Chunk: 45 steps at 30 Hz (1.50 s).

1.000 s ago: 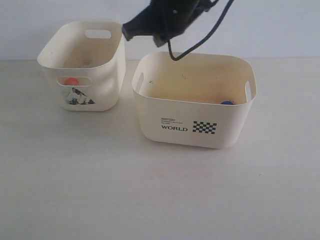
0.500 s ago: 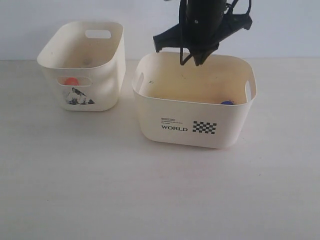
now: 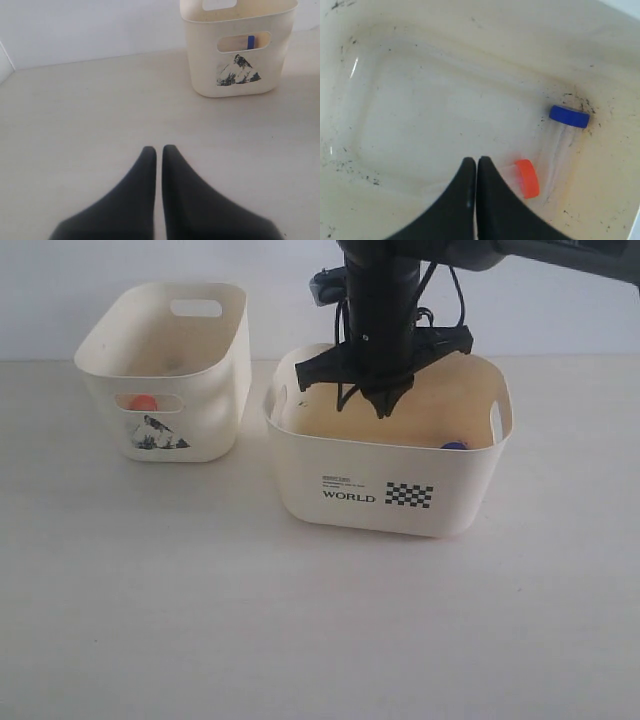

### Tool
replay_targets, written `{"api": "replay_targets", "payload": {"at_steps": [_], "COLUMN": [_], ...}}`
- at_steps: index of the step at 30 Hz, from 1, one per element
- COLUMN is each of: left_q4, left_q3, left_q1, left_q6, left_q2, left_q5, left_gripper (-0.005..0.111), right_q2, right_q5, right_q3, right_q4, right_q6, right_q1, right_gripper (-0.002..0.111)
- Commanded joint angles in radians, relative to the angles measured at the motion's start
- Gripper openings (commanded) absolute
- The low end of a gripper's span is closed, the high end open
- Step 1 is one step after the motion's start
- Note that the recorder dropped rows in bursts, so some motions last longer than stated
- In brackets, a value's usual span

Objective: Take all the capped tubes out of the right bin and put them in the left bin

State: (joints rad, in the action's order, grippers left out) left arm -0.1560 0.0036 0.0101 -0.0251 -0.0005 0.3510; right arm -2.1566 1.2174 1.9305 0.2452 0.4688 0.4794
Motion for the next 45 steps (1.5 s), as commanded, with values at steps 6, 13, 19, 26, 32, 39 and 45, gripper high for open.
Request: {"api": "replay_targets", "payload": {"at_steps": [6, 13, 19, 26, 32, 39, 45], "left_q4": [0.006, 0.006, 0.006, 0.006, 0.006, 0.006, 0.006], "left_q3": [-0.004, -0.004, -0.004, -0.004, -0.004, -0.004, -0.004], "left_q1": [0.0, 0.0, 0.0, 0.0, 0.0, 0.0, 0.0], "left_q6": [-0.01, -0.01, -0.01, -0.01, -0.01, -0.01, -0.01], "left_q2": [0.0, 0.0, 0.0, 0.0, 0.0, 0.0, 0.0], "left_q5": [-0.008, -0.008, -0.008, -0.008, -0.008, -0.008, -0.008], "left_gripper": [0.004, 0.004, 0.004, 0.004, 0.004, 0.004, 0.004], "right_q2": [0.001, 0.001, -0.02, -0.051, -0.051, -0.054, -0.054], "right_q5": [0.004, 0.004, 0.004, 0.004, 0.004, 0.004, 0.004], "right_q3": [0.012, 0.012, 0.012, -0.078, -0.137, -0.139, -0.139], "right_q4": [-0.001, 0.04, 0.033, 0.033, 0.053, 0.092, 0.11], "right_q6": [0.058, 0.088, 0.119, 0.124, 0.124, 0.149, 0.15], "right_q1": [-0.011, -0.029, -0.066, -0.078, -0.078, -0.08, -0.097], "right_gripper": [-0.001, -0.001, -0.001, -0.001, -0.001, -0.001, -0.001]}}
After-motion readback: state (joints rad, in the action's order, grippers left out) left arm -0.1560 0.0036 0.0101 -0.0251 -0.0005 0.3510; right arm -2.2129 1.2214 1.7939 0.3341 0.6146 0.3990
